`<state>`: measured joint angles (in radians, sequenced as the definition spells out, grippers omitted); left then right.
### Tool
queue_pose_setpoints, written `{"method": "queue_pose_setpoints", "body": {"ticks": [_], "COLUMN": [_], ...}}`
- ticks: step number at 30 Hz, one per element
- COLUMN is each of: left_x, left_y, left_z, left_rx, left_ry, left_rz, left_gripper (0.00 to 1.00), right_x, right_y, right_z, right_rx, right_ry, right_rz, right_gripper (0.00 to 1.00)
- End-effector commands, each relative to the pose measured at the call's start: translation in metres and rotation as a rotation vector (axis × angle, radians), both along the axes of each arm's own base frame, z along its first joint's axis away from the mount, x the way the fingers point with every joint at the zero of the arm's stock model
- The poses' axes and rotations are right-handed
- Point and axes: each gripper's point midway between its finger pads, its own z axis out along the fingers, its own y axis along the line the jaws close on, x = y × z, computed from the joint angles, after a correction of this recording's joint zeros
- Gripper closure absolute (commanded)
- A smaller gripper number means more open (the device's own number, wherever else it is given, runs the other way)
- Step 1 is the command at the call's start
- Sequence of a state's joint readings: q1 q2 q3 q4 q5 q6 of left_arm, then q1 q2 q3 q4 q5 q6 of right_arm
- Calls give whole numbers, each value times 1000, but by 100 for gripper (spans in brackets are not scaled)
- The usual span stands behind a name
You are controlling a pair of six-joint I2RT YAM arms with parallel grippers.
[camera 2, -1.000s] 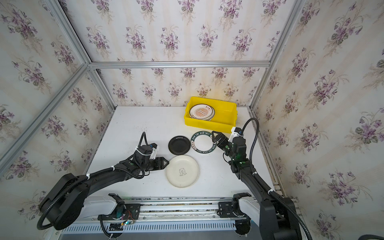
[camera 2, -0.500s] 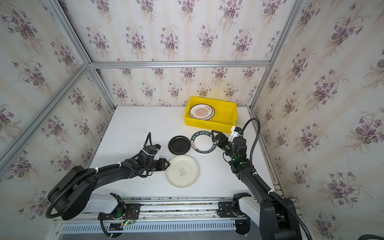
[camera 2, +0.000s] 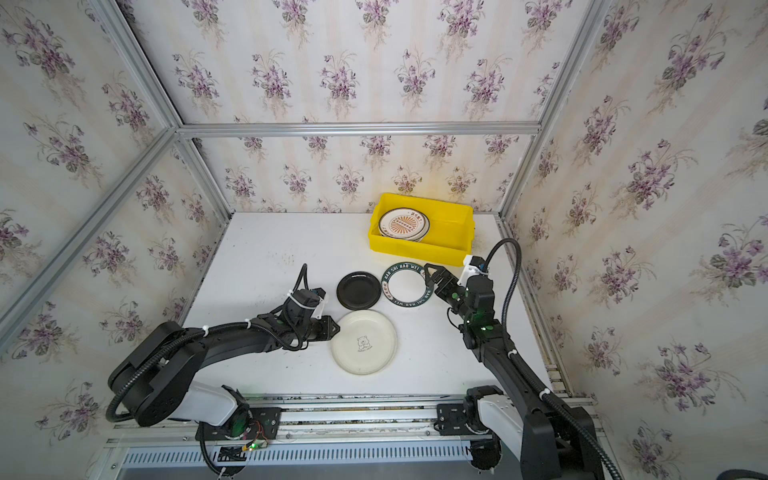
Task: Place the plates into the plastic bin on the countertop
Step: 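Move right gripper back toward the cream plate while left gripper approaches its rim, then push the cream bear plate with left gripper toward the right gripper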
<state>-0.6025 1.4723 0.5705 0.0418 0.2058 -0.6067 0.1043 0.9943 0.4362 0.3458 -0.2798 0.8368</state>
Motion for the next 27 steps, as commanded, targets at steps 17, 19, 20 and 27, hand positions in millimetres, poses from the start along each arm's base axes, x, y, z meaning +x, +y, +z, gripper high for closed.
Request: {"method": "queue_pose_setpoints", "body": {"ticks": [17,19,20,27], "left_x": [9,9,9,23], "left_y": [-12,-12,-12,-15], "left_z": [39,45,49,79], "left_rx": [-64,-75,-81,-81], "left_ry": [-104,-114,-120,-178], "left_rz": [-41,-39,-39,-24], "left_gripper": [99,99,99,99], "right_x": [-2,-2,-3,-5], "right_y": [-9,-9,-8,0], "right_z": [7,9,10,12], "right_rx": [-18,-18,-19,-19], "right_ry": [-38,-45,-49,-51], "right_rz": [-51,-51,-42,7], "right_gripper": [2,2,2,5]}}
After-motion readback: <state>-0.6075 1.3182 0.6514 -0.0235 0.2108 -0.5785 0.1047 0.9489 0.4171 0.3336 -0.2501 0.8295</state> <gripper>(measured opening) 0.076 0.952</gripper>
